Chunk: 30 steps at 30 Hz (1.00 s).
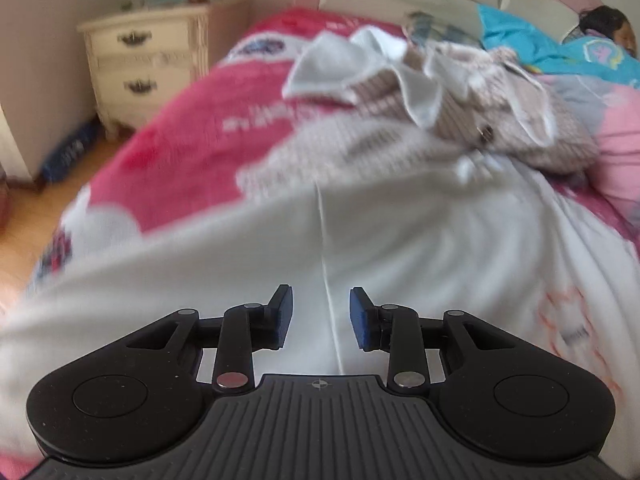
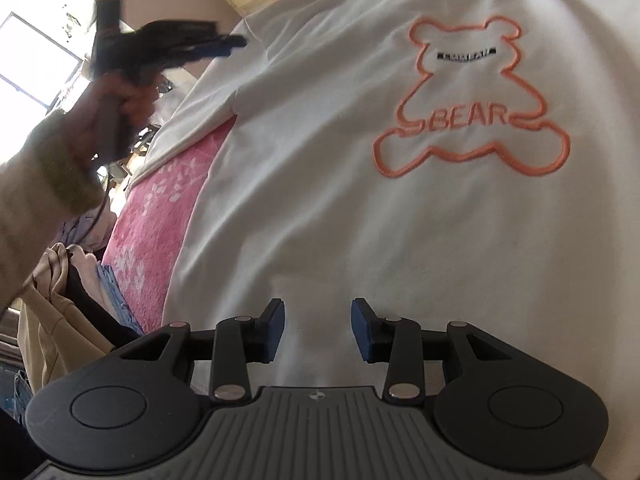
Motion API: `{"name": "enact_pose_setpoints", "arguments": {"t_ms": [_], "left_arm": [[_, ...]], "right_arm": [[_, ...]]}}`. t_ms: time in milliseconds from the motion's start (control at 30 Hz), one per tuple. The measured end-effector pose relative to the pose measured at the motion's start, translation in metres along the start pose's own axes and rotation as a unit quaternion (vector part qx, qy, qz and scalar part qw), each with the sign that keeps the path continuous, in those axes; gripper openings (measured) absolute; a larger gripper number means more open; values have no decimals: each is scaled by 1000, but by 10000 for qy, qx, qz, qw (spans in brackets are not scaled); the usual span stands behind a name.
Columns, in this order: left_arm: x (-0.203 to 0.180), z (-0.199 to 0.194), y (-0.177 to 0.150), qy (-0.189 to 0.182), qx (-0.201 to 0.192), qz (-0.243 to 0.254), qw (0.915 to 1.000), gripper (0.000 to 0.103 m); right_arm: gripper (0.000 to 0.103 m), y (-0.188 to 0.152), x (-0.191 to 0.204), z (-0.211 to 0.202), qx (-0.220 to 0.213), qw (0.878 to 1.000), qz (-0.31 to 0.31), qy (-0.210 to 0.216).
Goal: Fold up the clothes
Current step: 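Open the left gripper and raise it off the sweatshirt, then grasp the other white sleeve cuff with the right gripper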
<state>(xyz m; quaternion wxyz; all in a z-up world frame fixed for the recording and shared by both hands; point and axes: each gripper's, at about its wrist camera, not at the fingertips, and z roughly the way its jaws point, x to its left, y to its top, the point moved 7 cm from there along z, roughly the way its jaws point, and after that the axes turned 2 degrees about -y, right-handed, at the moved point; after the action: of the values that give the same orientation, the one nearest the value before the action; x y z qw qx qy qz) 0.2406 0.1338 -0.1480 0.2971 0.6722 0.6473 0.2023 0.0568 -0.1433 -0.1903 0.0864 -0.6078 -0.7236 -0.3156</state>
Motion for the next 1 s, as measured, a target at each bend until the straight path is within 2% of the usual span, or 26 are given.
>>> {"name": "enact_pose_setpoints", "arguments": {"t_ms": [33,167,200,267,300,367,433,567,667,767,867,933,1000], "left_arm": [[-3,7,7,35,-76,193,9998,31],[-26,33,21,-253,-31,799,9965,32],[-28,40,23,-228,-51,852,9961,32],[-23,56,25,87,-45,835,9965,31],[-20,64,25,219,-30,769,9968,30],[-6,76,26,320,48,335,9989,27],[1,78,28,242,22,-64,9997,27],[0,55,30,197,-118,-309,9993,32],[-1,30,38,380,-189,-406,9983,36],[-10,-2,62,456,-329,-455,9974,39],[-47,-28,91,278,-409,-117,9987,44],[-93,-38,99,-85,-399,307,9987,48],[-151,-37,88,-668,-237,744,9947,49]], "right_arm": [[41,1,0,-2,-26,10000,14,-1],[41,3,-4,-8,-169,9998,93,-59],[41,3,-8,-9,-208,9996,125,-127],[41,2,-16,-12,-266,9991,203,-252],[41,2,-22,-15,-308,9987,264,-305],[41,1,-33,-21,-400,9977,415,-370],[41,0,-41,-28,-528,9960,581,-423],[41,1,-62,-56,-991,9898,952,-380],[41,3,-81,-86,-1449,9805,1228,-498],[42,2,-106,-126,-1938,9657,1461,-919],[42,-9,-136,-167,-2290,9439,1622,-1742],[42,-19,-154,-187,-2360,9276,1621,-2401],[42,-31,-169,-200,-2248,9072,1520,-3214]]}}
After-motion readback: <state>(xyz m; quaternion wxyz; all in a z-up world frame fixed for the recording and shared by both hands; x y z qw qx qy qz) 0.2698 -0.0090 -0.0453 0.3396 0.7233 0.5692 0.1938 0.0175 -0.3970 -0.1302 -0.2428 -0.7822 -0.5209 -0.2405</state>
